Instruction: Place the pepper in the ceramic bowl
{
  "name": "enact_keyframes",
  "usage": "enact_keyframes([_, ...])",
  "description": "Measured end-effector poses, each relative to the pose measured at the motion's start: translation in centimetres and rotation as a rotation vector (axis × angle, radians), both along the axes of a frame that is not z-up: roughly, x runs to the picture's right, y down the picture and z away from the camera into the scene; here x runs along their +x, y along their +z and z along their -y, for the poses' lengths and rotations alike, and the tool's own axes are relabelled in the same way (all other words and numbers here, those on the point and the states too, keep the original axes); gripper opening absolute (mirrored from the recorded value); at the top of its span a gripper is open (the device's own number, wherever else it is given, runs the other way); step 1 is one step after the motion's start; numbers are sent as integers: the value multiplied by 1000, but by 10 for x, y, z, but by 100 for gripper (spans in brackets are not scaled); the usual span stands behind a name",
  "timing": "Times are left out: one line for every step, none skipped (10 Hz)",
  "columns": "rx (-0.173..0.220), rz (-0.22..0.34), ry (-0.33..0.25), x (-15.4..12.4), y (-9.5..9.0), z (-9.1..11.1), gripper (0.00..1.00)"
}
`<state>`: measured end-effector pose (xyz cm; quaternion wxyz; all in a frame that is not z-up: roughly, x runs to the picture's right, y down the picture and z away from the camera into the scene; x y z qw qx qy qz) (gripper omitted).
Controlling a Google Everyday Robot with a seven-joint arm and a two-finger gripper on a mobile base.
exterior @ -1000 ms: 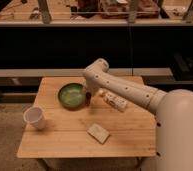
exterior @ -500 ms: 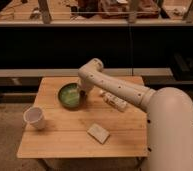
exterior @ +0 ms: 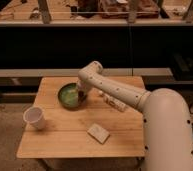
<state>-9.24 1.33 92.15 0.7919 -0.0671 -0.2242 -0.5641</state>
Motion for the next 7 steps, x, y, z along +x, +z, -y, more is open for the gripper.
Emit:
enact_keyframes([-9,5,9,-4,-3,-1,56])
enact_keyframes([0,5,19,-1,-2,4,56])
enact_keyframes([11,2,33,5,1,8,56])
enact_keyframes([17,-1,43,12,0,9,56])
enact_keyframes([18,-9,54,25,-3,7,56])
enact_keyframes([15,-16,62,37,-5,4,58])
enact_keyframes([13,-12,66,39,-7,6,64])
